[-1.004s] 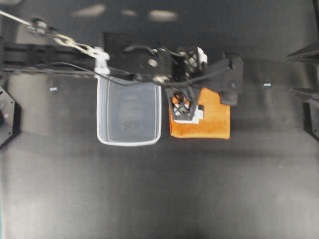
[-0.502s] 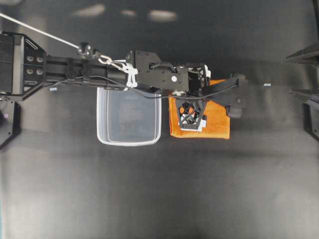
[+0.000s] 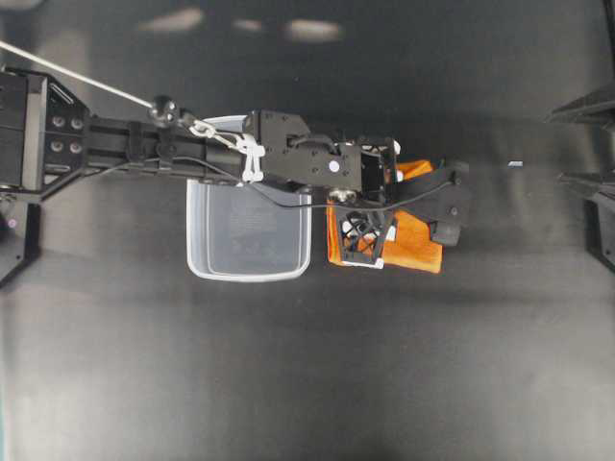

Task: Place the orange towel into the container with the left arm.
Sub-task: 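Lift the towel and carry it left over the clear container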

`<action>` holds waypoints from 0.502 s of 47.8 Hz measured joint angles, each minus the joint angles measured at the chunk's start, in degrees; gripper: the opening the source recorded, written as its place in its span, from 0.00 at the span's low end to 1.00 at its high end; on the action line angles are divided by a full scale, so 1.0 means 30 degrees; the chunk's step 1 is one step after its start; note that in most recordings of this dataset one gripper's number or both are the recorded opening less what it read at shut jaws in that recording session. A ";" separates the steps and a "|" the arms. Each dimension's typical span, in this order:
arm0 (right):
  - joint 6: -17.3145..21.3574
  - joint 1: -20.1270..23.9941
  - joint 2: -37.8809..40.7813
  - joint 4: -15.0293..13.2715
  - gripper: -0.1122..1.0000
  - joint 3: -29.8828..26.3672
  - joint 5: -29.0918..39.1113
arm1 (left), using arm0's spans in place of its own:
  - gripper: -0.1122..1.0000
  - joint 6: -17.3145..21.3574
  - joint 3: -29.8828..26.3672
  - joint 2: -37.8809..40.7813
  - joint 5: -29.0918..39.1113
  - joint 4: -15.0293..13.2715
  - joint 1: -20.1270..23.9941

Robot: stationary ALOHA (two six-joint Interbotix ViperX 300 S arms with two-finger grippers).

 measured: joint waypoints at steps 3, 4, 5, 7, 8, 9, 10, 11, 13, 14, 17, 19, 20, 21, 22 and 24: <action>0.0000 0.0000 -0.0176 0.0000 0.79 0.0029 0.0059 | 0.15 -0.0029 0.0000 -0.0234 0.0000 0.0029 0.0088; 0.0000 0.0029 -0.0234 0.0000 0.79 0.0029 0.0117 | 0.15 -0.0029 0.0000 -0.0352 0.0029 0.0029 0.0117; 0.0000 0.0000 -0.0293 -0.0029 0.79 0.0029 0.0146 | 0.15 -0.0029 0.0000 -0.0498 0.0059 0.0029 0.0205; -0.0029 0.0029 -0.0439 0.0000 0.79 0.0059 0.0234 | 0.15 -0.0029 -0.0029 -0.0908 0.0059 0.0029 0.0264; -0.0029 0.0029 -0.0498 0.0000 0.79 0.0059 0.0264 | 0.15 -0.0029 -0.0029 -0.1113 0.0059 0.0000 0.0264; 0.0000 0.0000 -0.0557 -0.0029 0.79 0.0059 0.0352 | 0.15 -0.0059 -0.0029 -0.1377 0.0088 0.0029 0.0293; 0.0000 0.0029 -0.0674 0.0000 0.79 0.0059 0.0410 | 0.15 -0.0059 -0.0029 -0.1611 0.0146 0.0029 0.0293; -0.0029 0.0029 -0.0732 0.0000 0.78 0.0059 0.0469 | 0.15 -0.0059 -0.0029 -0.1904 0.0205 0.0029 0.0322; -0.0029 0.0029 -0.0850 -0.0029 0.78 0.0059 0.0586 | 0.15 -0.0059 -0.0029 -0.2549 0.0439 0.0029 0.0264; -0.0029 0.0029 -0.0908 -0.0029 0.78 0.0059 0.0645 | 0.15 -0.0029 -0.0029 -0.2812 0.0527 0.0029 0.0234; 0.0000 0.0000 -0.1172 -0.0029 0.78 0.0059 0.0879 | 0.15 -0.0029 0.0000 -0.3926 0.1084 0.0029 0.0146; 0.0000 0.0029 -0.1348 -0.0029 0.78 0.0059 0.1084 | 0.15 -0.0029 0.0000 -0.4717 0.1553 0.0029 0.0088; -0.0029 0.0029 -0.1436 -0.0029 0.78 0.0059 0.1201 | 0.15 -0.0029 0.0029 -0.5068 0.1787 0.0029 0.0059; -0.0029 0.0029 -0.1523 0.0000 0.78 0.0059 0.1377 | 0.15 0.0000 0.0117 -0.5449 0.2109 0.0029 0.0029; 0.0000 0.0029 -0.1582 0.0000 0.78 0.0059 0.1494 | 0.15 -0.0029 0.0234 -0.5801 0.2432 0.0029 0.0000; 0.0000 0.0029 -0.1758 0.0000 0.78 0.0059 0.1758 | 0.15 -0.0059 0.0469 -0.6563 0.3164 0.0029 -0.0059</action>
